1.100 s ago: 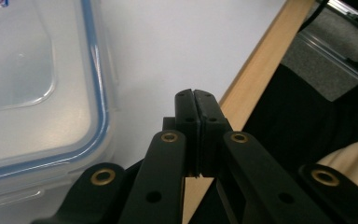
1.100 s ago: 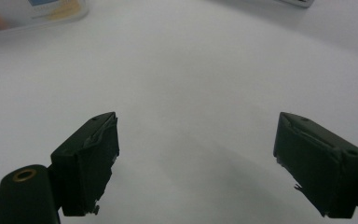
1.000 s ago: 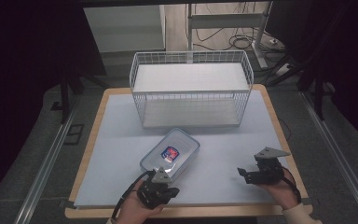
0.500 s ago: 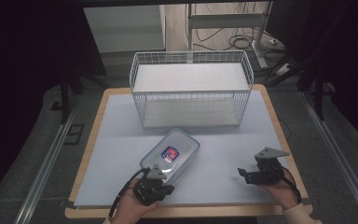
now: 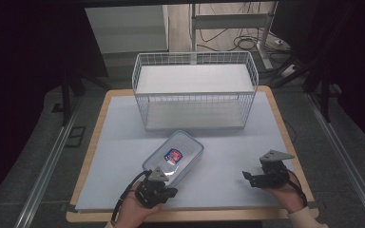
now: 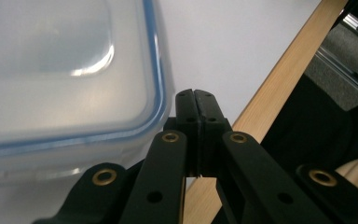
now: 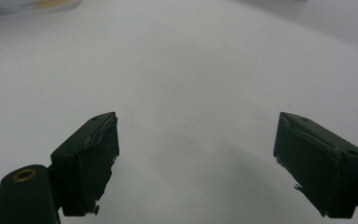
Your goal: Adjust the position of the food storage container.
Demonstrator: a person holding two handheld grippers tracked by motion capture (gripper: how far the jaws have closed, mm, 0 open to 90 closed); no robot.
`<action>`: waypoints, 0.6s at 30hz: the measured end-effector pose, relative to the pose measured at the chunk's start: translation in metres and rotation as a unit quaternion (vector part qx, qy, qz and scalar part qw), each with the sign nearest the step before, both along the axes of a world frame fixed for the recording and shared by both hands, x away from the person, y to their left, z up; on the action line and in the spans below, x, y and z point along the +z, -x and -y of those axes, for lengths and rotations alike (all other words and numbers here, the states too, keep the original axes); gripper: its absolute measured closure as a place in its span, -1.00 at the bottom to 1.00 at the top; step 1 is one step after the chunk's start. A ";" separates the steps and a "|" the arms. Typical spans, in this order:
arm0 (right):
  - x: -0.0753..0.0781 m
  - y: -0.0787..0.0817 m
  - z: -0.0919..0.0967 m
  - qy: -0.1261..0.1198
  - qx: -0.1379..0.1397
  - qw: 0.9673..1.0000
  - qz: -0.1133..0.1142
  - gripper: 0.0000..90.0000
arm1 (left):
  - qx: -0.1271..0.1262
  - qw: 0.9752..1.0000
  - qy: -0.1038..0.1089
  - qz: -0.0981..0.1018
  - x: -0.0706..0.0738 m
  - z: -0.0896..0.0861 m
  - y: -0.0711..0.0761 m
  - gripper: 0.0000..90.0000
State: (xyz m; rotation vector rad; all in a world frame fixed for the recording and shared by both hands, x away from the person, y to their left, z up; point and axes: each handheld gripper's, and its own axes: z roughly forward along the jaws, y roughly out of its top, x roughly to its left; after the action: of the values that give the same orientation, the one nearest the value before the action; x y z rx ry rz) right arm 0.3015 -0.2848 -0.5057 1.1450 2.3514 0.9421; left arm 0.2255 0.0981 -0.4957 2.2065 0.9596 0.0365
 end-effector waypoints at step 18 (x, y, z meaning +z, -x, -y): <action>0.000 0.000 0.000 0.001 0.000 1.000 -0.001 -0.69 | 0.019 1.000 -0.002 -0.003 -0.002 -0.019 -0.008 0.99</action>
State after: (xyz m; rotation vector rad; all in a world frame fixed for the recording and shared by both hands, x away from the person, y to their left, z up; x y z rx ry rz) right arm 0.3011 -0.2850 -0.5056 1.1449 2.3528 0.9389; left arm 0.2337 0.1172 -0.4980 2.1940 1.0053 0.0486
